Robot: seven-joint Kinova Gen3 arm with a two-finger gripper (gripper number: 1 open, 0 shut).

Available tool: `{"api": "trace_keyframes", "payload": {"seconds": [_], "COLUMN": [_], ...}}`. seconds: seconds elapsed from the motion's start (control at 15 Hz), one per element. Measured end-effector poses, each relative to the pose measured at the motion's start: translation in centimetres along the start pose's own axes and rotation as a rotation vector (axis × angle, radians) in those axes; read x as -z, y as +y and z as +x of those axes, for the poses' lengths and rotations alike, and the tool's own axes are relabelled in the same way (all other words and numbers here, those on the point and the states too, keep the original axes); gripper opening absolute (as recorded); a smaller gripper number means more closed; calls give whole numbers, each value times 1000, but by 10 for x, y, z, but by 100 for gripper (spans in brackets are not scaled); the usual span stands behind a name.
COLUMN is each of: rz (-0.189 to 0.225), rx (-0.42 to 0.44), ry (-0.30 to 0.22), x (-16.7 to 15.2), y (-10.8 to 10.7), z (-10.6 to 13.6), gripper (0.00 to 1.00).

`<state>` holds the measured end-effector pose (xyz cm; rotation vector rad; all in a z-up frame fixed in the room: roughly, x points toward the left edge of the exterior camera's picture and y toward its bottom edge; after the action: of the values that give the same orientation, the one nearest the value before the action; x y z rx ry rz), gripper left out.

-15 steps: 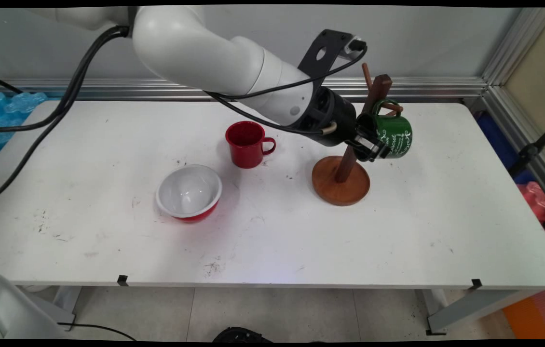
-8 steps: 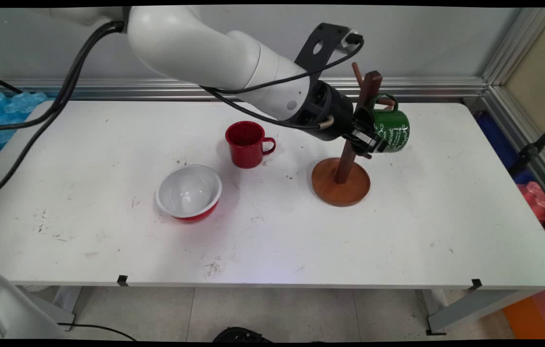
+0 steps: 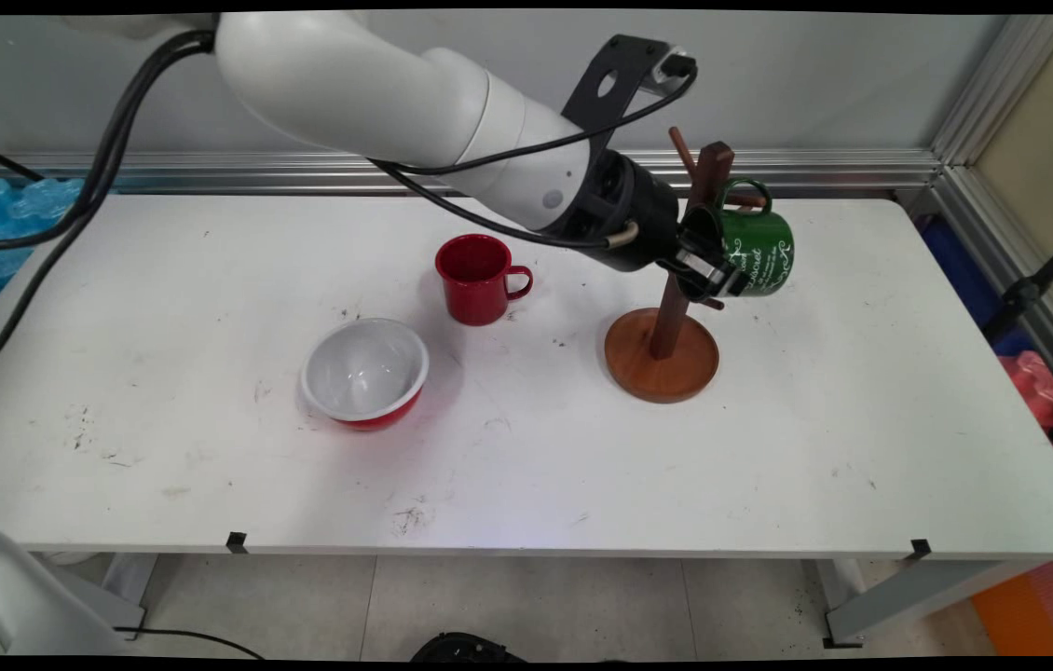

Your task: Place the picked object on the table

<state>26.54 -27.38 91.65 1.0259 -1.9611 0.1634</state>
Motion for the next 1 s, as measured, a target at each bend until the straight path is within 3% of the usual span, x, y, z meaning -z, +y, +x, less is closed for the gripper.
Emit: {"api": "trace_keyframes", "payload": {"seconds": [1.0], "rz": [-51], "rx": [-11], "ry": [-3], "x": [34], "y": [24], "z": [4], "gripper": [0]}}
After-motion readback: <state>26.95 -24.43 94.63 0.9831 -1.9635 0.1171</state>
